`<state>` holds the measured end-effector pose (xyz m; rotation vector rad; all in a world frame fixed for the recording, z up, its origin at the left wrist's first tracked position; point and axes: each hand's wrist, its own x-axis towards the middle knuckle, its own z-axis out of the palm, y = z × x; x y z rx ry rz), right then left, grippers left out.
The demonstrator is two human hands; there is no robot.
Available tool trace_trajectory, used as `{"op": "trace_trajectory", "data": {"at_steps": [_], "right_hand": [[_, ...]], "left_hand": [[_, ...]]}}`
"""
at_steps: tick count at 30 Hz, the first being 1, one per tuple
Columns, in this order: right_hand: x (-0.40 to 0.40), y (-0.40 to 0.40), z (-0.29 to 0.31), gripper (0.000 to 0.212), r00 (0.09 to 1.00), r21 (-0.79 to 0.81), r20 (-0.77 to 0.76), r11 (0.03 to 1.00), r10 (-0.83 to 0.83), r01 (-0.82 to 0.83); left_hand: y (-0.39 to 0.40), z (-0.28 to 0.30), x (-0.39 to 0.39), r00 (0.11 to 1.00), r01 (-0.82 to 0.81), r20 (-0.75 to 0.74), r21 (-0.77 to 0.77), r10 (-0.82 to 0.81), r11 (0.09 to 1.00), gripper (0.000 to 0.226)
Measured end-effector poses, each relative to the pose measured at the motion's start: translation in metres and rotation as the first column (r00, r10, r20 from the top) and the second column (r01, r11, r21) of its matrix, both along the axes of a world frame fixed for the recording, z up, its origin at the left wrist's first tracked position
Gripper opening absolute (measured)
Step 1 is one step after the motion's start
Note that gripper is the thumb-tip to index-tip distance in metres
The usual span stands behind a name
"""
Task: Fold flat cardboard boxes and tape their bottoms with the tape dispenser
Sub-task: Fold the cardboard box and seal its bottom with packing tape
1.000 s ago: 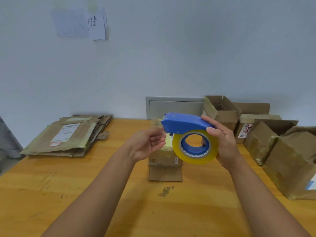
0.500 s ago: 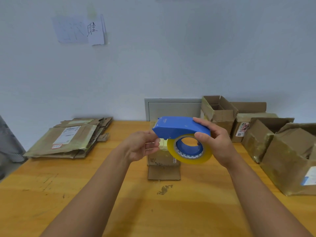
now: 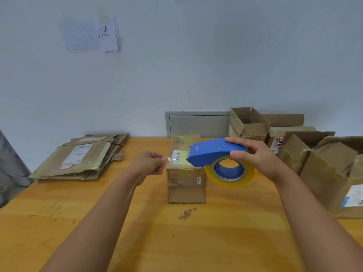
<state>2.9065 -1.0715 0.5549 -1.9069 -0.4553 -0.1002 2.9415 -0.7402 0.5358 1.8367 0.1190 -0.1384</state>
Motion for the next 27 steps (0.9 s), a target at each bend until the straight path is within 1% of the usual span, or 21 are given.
{"op": "trace_trajectory", "data": {"at_steps": [2, 5, 8, 15, 18, 20, 23, 24, 25, 26, 27], "right_hand": [[0.002, -0.002, -0.001, 0.037, 1.0, -0.042, -0.021, 0.999, 0.002, -0.003], [0.006, -0.004, -0.005, 0.038, 0.999, -0.066, -0.042, 0.998, -0.006, 0.003], [0.01, -0.004, -0.009, 0.04, 0.999, -0.082, -0.052, 0.997, -0.009, 0.005], [0.014, -0.002, -0.014, 0.044, 0.998, -0.101, -0.063, 0.995, -0.006, -0.001], [0.015, -0.002, -0.015, 0.049, 0.998, -0.091, -0.065, 0.996, 0.0, -0.006], [0.015, -0.001, -0.016, 0.051, 0.998, -0.087, -0.066, 0.996, 0.001, -0.007], [0.016, -0.001, -0.018, 0.047, 0.998, -0.082, -0.064, 0.997, -0.005, -0.001], [0.015, -0.001, -0.019, 0.047, 0.998, -0.077, -0.064, 0.997, -0.007, 0.002], [0.015, -0.001, -0.019, 0.049, 0.998, -0.072, -0.061, 0.997, -0.012, 0.007], [0.015, -0.001, -0.019, 0.05, 0.998, -0.067, -0.056, 0.998, -0.016, 0.012], [0.014, 0.0, -0.02, 0.05, 0.998, -0.062, -0.052, 0.998, -0.019, 0.016]], "left_hand": [[-0.004, -0.006, 0.0, 1.0, -0.028, 0.01, 0.005, 0.028, 1.0, 0.033], [-0.007, -0.012, 0.003, 0.999, -0.05, 0.01, 0.028, 0.05, 0.998, 0.038], [-0.009, -0.015, 0.004, 0.998, -0.06, -0.007, 0.038, 0.06, 0.997, 0.037], [-0.003, -0.023, 0.007, 0.998, -0.025, -0.063, -0.016, 0.024, 1.0, 0.027], [0.0, -0.028, 0.011, 0.995, -0.03, -0.092, -0.018, 0.029, 0.999, 0.023], [0.004, -0.03, 0.013, 0.992, -0.026, -0.126, 0.022, 0.029, 0.999, 0.026], [0.011, -0.034, 0.011, 0.981, -0.025, -0.187, 0.145, 0.052, 0.989, 0.044], [0.011, -0.037, 0.01, 0.984, -0.036, -0.163, 0.185, 0.067, 0.982, 0.046], [0.008, -0.041, 0.008, 0.993, -0.064, -0.084, 0.228, 0.085, 0.971, 0.042], [0.004, -0.046, 0.005, 0.993, -0.116, 0.054, 0.285, 0.105, 0.952, 0.037], [0.0, -0.051, 0.001, 0.965, -0.188, 0.238, 0.354, 0.107, 0.916, 0.032]]}}
